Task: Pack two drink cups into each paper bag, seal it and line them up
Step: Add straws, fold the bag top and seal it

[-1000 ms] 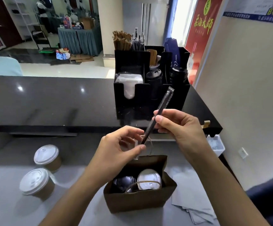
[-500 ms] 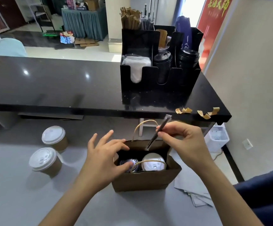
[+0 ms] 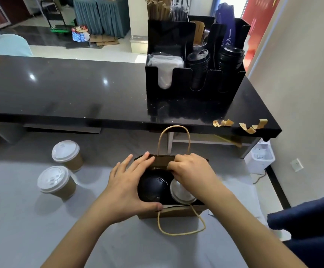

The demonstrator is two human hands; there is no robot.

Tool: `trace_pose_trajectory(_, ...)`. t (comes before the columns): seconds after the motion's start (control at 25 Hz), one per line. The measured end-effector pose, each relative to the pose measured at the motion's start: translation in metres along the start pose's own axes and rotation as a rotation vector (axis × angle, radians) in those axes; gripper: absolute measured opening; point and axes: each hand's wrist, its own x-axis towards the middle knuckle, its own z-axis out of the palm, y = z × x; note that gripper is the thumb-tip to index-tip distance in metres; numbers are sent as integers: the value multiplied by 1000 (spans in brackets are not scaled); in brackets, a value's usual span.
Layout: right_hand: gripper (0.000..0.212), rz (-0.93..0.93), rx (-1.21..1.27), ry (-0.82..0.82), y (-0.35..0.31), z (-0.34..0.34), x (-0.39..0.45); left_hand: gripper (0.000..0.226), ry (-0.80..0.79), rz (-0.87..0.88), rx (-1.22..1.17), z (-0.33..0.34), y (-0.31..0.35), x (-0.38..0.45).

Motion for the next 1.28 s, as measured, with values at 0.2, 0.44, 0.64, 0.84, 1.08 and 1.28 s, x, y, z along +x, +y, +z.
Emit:
trace_pose_trajectory(0.2, 16, 203, -50, -288, -6, 23, 21, 125, 12, 10, -63, 0, -3, 1)
trace_pose_trajectory(0.44, 22, 228, 1, -277, -7, 19, 13, 125, 29, 19, -144, 4, -6, 2)
trace_pose_trajectory(0.64, 21, 309, 279, -74, 6, -6, -15, 122, 34, 24, -199, 5, -10, 2)
trace_pose_trajectory(0.84, 12, 496, 596, 173, 37, -29, -57, 119, 18, 48, -250, 6, -14, 7)
trace_pose_trajectory(1.08, 10, 830, 555, 111, 77, 0, -109, 114, 35, 74, -270, 7, -16, 10)
trace_pose_trajectory(1.28, 21, 980, 408, -168, 81, 65, -153, 108, 14, 74, -292, 5, -15, 14)
